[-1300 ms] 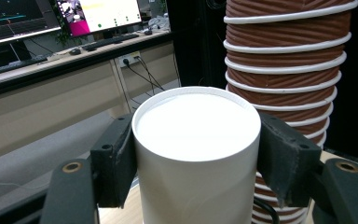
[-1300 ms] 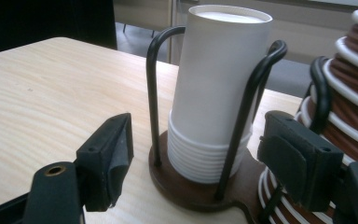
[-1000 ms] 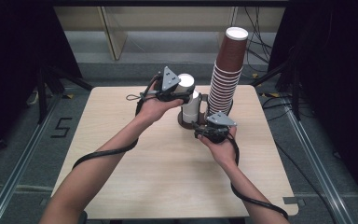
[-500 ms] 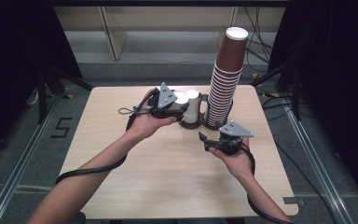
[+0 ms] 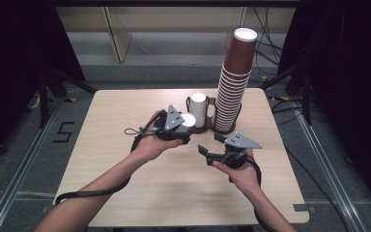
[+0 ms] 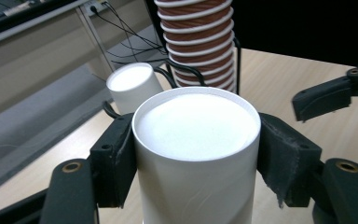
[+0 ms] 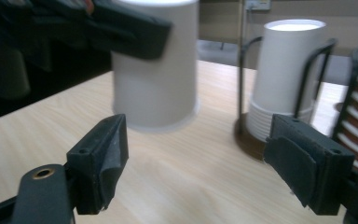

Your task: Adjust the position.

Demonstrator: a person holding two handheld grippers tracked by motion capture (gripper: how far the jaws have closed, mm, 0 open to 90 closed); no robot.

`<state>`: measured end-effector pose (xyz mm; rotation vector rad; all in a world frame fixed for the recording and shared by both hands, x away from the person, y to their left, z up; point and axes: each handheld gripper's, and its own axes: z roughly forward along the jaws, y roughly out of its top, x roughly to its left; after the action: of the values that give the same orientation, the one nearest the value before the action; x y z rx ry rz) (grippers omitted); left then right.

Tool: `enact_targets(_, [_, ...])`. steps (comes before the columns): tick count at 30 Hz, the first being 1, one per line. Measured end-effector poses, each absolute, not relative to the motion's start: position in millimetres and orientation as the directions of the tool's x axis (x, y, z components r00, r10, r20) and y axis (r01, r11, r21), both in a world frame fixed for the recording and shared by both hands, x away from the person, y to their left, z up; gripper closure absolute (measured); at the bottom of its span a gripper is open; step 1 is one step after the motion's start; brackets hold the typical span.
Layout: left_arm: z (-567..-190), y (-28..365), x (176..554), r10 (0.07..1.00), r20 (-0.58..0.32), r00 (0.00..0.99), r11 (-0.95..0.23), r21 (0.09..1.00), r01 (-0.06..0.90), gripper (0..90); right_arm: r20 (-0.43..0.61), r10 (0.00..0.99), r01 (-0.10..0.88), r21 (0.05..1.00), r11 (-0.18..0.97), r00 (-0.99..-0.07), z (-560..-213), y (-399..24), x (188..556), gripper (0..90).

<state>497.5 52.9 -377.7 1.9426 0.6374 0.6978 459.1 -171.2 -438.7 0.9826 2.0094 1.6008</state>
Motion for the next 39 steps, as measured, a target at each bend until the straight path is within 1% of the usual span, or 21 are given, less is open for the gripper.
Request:
enact_targets(2, [-380.8,53.1,493.8,0.683,0.195,0.704,-0.414,0.897,0.153,33.6,0.131,0.712,0.281,0.955,0.097,-0.69,-438.5,-169.0,458.3,20.7])
enact_targets(3, [-382.4,53.0,492.2,0.681,0.187,0.708,-0.411,0.898,0.158,33.6,0.112,0.716,0.271,0.956,0.111,-0.689,-438.1,-166.8,457.0,20.1])
enact_targets(4, [-383.9,52.8,490.2,0.679,0.179,0.712,-0.405,0.9,0.16,33.6,0.139,0.699,0.288,0.952,0.1,-0.702,-436.5,-159.8,453.3,19.3])
enact_targets(5, [-384.9,52.6,487.3,0.678,0.171,0.715,-0.395,0.905,0.158,33.6,0.097,0.698,0.248,0.961,0.12,-0.71,-435.7,-159.0,455.0,18.7])
enact_targets(7, [-385.7,51.9,484.2,0.679,0.156,0.717,-0.38,0.911,0.162,33.6,0.108,0.686,0.249,0.962,0.109,-0.72,-433.6,-151.7,454.2,17.5])
enact_targets(10, [-386.4,50.1,482.0,0.677,0.138,0.723,-0.367,0.915,0.169,33.6,0.077,0.689,0.241,0.959,0.146,-0.721,-433.0,-145.7,456.1,15.6])
enact_targets(11, [-386.3,49.2,480.7,0.674,0.128,0.728,-0.36,0.917,0.172,33.6,0.077,0.689,0.241,0.959,0.146,-0.721,-433.0,-145.7,456.1,15.6])
enact_targets(12, [-386.3,47.8,479.5,0.671,0.121,0.731,-0.35,0.921,0.17,33.6,0.111,0.674,0.268,0.954,0.134,-0.73,-434.3,-142.4,456.2,15.4])
enact_targets(13, [-386.1,46.3,478.2,0.666,0.12,0.736,-0.349,0.922,0.166,33.6,0.064,0.687,0.241,0.957,0.164,-0.724,-434.8,-142.3,458.0,15.3])
enact_targets(14, [-386.4,45.2,477.5,0.665,0.115,0.738,-0.344,0.925,0.165,33.6,0.109,0.686,0.281,0.949,0.143,-0.719,-435.6,-140.0,457.3,15.3])
enact_targets(15, [-386.6,44.1,477.0,0.659,0.115,0.743,-0.345,0.924,0.163,33.6,0.118,0.685,0.286,0.949,0.136,-0.719,-436.5,-139.2,458.2,15.2])
enact_targets(16, [-387.2,42.8,476.5,0.653,0.11,0.75,-0.345,0.924,0.166,33.6,0.103,0.694,0.275,0.951,0.141,-0.712,-437.2,-139.0,459.5,15.2])
enact_targets(18, [-388.8,40.6,476.1,0.647,0.096,0.756,-0.34,0.924,0.174,33.6,0.114,0.696,0.287,0.948,0.137,-0.709,-438.9,-138.5,462.0,15.2])
enact_targets(19, [-389.5,39.5,475.9,0.647,0.094,0.757,-0.337,0.925,0.173,33.6,0.076,0.698,0.247,0.958,0.148,-0.712,-440.0,-138.9,465.2,15.2])
enact_targets(20, [-390.3,38.3,476.3,0.647,0.089,0.758,-0.329,0.929,0.171,33.6,0.128,0.693,0.292,0.948,0.125,-0.71,-440.6,-136.8,463.7,15.2])
enact_targets(22, [-391.8,36.8,476.8,0.648,0.069,0.758,-0.313,0.932,0.182,33.6,0.1,0.695,0.272,0.952,0.141,-0.712,-442.8,-136.4,466.9,15.4])
enact_targets(24, [-393.7,35.4,477.1,0.642,0.063,0.764,-0.315,0.93,0.188,33.6,0.128,0.703,0.3,0.945,0.127,-0.7,-444.7,-135.8,467.3,16.2])
enact_targets(25, [-395.4,34.3,477.4,0.644,0.055,0.763,-0.307,0.932,0.191,33.6,0.118,0.708,0.293,0.947,0.13,-0.696,-446.4,-136.5,468.5,20.2])
enact_targets(26, [-395.4,34.3,477.4,0.644,0.055,0.763,-0.307,0.932,0.191,33.6,0.118,0.708,0.293,0.947,0.13,-0.696,-446.4,-136.5,468.5,20.2])
enact_targets(27, [-395.9,34.2,477.6,0.643,0.052,0.764,-0.303,0.933,0.192,33.6,0.107,0.72,0.283,0.951,0.128,-0.685,-447.8,-138.2,467.7,22.8])
enact_targets(39, [-399.5,38.9,477.2,0.659,-0.012,0.752,-0.264,0.933,0.246,31.8,0.099,0.721,0.283,0.949,0.139,-0.686,-450.9,-135.1,464.2,29.6])
